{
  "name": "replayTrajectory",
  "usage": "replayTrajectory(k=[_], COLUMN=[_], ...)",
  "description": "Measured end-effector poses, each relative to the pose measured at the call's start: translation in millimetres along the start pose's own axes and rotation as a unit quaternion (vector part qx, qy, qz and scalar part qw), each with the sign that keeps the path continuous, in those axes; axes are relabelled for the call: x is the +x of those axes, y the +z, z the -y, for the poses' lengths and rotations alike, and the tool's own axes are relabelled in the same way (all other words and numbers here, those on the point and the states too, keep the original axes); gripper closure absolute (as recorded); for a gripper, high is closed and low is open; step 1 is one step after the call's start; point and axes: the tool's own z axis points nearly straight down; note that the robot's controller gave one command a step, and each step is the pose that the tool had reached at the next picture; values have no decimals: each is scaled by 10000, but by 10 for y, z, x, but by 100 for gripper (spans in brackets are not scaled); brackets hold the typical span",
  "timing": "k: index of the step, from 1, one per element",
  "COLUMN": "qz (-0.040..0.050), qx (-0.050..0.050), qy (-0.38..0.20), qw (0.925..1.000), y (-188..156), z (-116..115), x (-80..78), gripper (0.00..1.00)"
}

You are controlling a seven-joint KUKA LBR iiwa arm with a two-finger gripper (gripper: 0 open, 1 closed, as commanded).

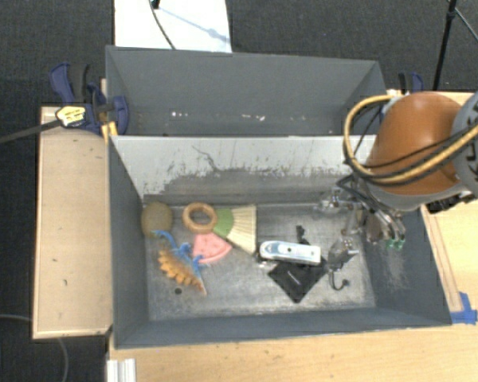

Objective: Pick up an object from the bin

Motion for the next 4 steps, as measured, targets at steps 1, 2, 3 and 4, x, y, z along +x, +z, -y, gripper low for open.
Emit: replayTrajectory(k=[1,2,3,4], qz=[-37,-31,-5,-11], qx=[-17,-7,-7,0], qy=[-226,14,394,-99], qw=[9997,10000,9992,10000], y=[149,339,1060,1016], z=[-485,-349,-451,-508], x=[140,135,168,287], gripper=[0,0,0,100])
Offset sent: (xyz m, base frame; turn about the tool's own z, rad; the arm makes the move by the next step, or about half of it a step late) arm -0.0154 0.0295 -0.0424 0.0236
